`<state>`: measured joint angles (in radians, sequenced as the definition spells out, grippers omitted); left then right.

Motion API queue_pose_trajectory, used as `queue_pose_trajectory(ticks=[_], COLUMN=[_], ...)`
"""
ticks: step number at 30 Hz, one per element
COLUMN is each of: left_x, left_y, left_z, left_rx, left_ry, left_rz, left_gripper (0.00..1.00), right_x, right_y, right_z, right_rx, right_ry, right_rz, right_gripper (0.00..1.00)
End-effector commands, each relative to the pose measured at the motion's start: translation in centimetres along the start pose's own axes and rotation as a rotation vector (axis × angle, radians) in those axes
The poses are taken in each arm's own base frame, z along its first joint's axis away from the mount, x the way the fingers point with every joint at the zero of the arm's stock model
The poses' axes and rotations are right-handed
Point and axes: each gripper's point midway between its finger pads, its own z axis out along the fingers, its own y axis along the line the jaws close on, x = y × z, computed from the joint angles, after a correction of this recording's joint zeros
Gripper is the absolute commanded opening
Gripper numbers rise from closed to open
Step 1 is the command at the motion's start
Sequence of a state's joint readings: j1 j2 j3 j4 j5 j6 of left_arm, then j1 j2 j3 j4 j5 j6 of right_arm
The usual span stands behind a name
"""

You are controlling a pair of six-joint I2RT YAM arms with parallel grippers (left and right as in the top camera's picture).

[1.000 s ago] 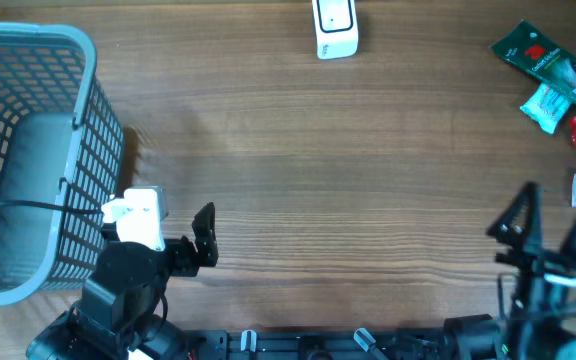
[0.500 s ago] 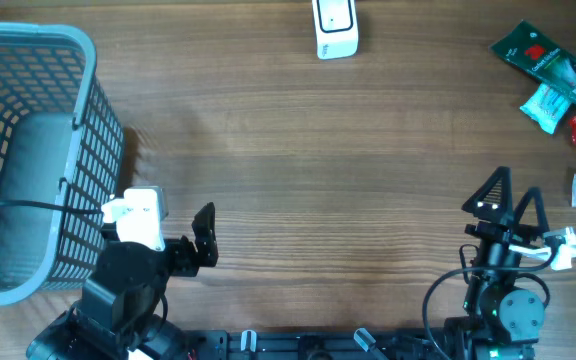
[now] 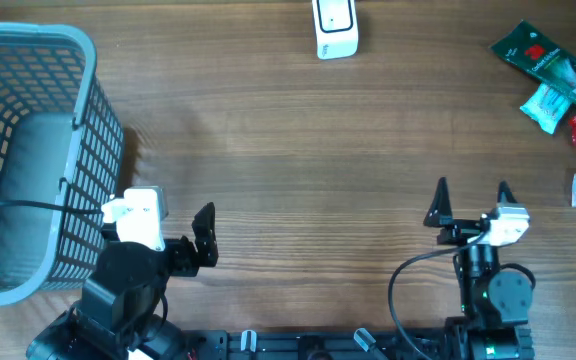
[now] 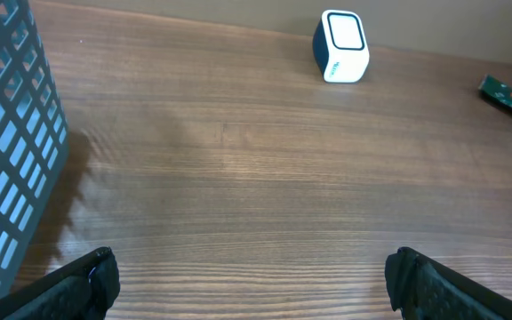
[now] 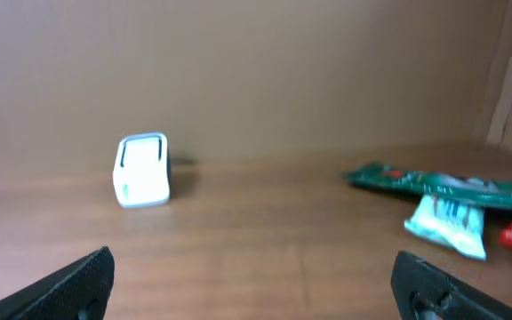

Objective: Scan the item barcode

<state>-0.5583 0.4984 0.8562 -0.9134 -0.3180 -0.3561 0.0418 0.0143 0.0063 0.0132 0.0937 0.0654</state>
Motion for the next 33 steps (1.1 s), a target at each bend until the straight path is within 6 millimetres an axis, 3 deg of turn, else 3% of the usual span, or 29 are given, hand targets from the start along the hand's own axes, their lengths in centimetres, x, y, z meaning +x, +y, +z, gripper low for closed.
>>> queue_pose_trajectory(ticks=[1,27,33], left_x=[-0.7,-0.7,0.0], left_y=[0.1,0.1,1.7], left_z=[-0.3,-0.3,-1.3], left_rx=[-0.007,-0.008,-0.027], left_ry=[-0.022,-0.021,-0.034], left_rz=[0.007,0.008,-0.057], left_gripper=[1.00,1.00,1.00], right_x=[-0.2,-0.2,-0.2], right_y=[0.1,0.3,0.3], right_z=[-0.1,-0.1,-0.1], right_rx=[-0.009,-0.020,-0.020], right_ry=[-0.011,-0.009,-0.009], right_rz=[-0.035,-0.036,-0.036], right_gripper=[1.00,1.00,1.00])
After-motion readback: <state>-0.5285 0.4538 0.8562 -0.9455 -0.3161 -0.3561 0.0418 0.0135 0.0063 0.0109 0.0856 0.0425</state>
